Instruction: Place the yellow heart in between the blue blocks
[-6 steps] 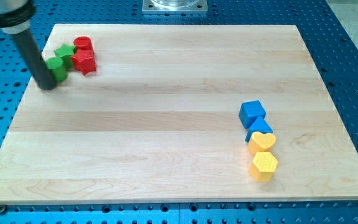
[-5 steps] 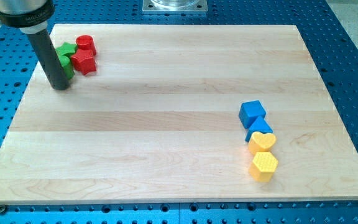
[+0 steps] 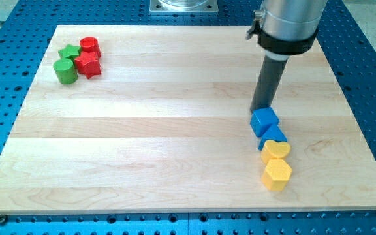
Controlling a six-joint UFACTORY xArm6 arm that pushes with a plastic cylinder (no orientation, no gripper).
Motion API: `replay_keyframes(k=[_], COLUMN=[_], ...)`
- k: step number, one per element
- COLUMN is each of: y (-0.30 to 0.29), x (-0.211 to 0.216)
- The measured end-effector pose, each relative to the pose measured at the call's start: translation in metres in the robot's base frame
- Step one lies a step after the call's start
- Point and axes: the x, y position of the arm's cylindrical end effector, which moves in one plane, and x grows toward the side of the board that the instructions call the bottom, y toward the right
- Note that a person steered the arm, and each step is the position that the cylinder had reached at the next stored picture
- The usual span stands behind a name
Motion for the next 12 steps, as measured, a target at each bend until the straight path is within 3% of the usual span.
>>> replay_keyframes(k=[2,3,4,5,6,7,10,11,12], y=[-0.033,-0.108,-0.068,-0.048,0.036,0.054,-0.003,-0.014,-0.051], x=[0.046,0.106,0.163,0.164,0.163,0.156,0.106,0.132,0.125])
